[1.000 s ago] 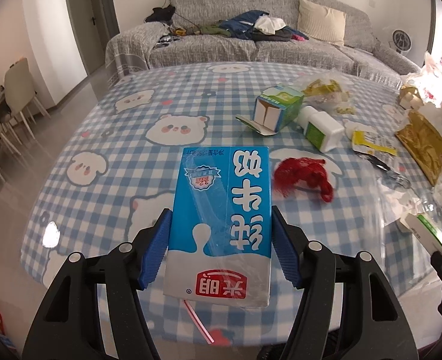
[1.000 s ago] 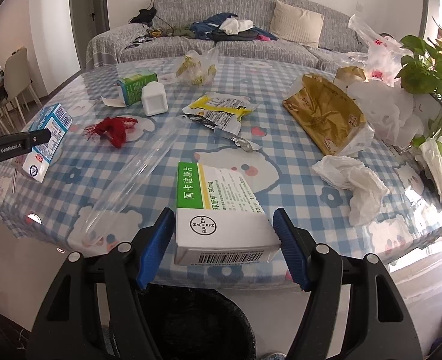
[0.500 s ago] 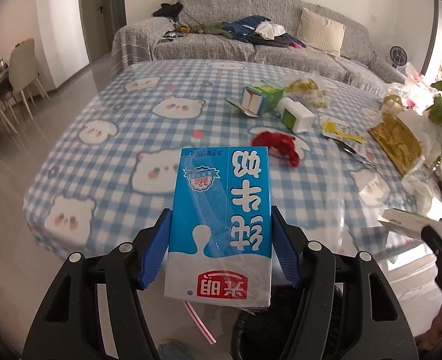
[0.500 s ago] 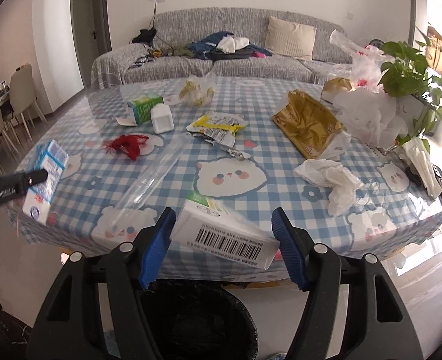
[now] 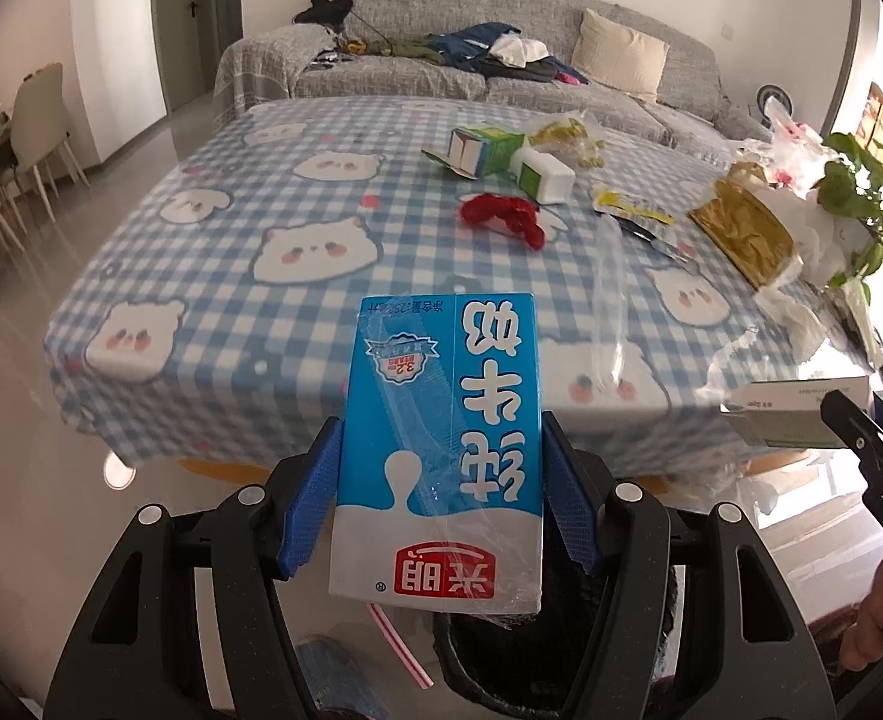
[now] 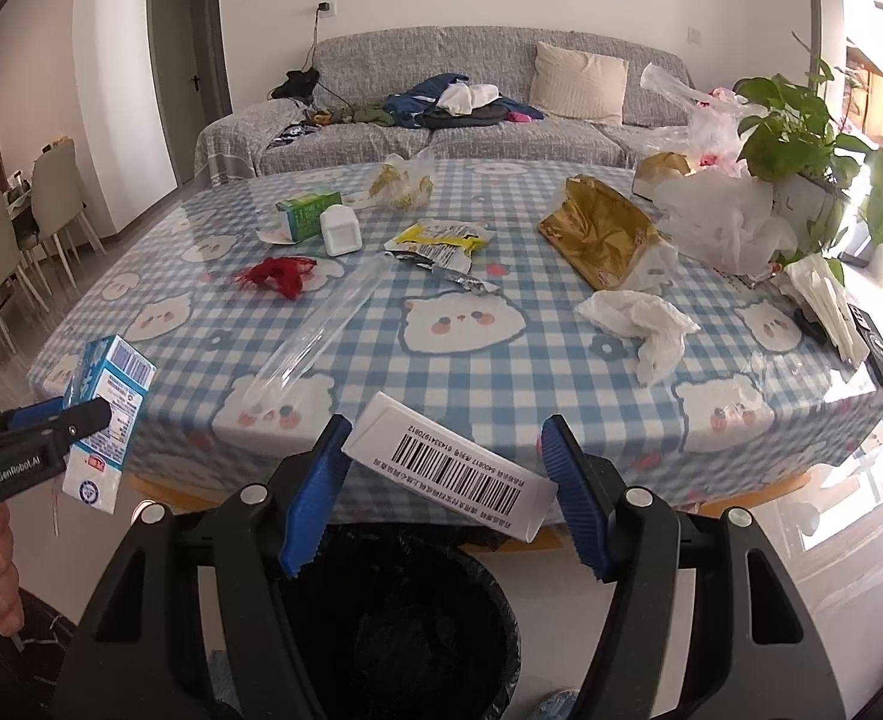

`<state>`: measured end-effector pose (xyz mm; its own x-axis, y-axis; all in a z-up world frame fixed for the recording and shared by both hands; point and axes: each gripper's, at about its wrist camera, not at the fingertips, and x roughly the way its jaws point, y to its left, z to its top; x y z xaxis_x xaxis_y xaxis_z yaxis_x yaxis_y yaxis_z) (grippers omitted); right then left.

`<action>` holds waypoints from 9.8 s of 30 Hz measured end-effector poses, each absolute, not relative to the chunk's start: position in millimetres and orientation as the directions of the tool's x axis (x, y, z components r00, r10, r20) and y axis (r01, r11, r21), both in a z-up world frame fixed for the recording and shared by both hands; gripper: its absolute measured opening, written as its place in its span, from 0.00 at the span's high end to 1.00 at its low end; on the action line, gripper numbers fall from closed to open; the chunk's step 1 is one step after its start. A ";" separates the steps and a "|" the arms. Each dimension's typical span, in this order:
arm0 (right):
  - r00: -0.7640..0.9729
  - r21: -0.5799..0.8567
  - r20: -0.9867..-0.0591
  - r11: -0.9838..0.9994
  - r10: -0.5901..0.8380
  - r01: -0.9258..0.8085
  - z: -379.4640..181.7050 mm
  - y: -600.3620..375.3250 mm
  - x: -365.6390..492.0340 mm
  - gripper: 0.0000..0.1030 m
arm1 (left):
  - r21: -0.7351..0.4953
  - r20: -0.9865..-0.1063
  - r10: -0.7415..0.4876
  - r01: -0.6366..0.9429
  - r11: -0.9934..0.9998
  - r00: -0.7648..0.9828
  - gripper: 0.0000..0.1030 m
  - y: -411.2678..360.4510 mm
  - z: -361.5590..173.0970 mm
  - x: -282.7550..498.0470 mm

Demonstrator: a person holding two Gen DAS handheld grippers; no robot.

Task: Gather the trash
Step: 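Lift the medicine box with the right tool while the left tool lifts the milk carton, then lower the medicine box over the black bin and open the right tool, then lower the milk carton into the black bin and open the left tool, then grasp the white tissue with the right tool while the left tool grasps the clear tube, then lift the tissue with the right tool while the left tool carries the tube toward the bin, then lower the clear tube into the black bin and open the left tool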

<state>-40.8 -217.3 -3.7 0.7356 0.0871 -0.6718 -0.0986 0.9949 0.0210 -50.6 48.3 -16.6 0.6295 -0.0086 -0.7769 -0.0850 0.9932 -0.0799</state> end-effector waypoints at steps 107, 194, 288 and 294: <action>0.602 0.011 -0.798 0.997 -0.034 0.071 -98.6 -302.9 -86.8 0.07 | -0.089 -0.835 -0.112 0.068 0.994 0.539 0.06 -83.5 -114.2 -95.1; 0.580 -0.044 -0.812 0.998 -0.059 0.039 -75.8 -347.7 157.1 0.78 | 0.023 -0.872 -0.031 0.106 0.994 0.488 0.76 -96.8 -70.1 165.6; 0.613 0.004 -0.790 1.000 -0.001 0.008 -92.5 -322.3 -59.4 0.90 | -0.075 -0.875 -0.112 0.098 0.992 0.471 0.76 -94.3 -97.8 -73.6; 0.574 -0.015 -0.819 1.000 -0.025 0.022 -112.2 -322.0 -61.9 0.90 | -0.076 -0.875 -0.112 0.093 0.993 0.471 0.76 -93.6 -114.6 -69.1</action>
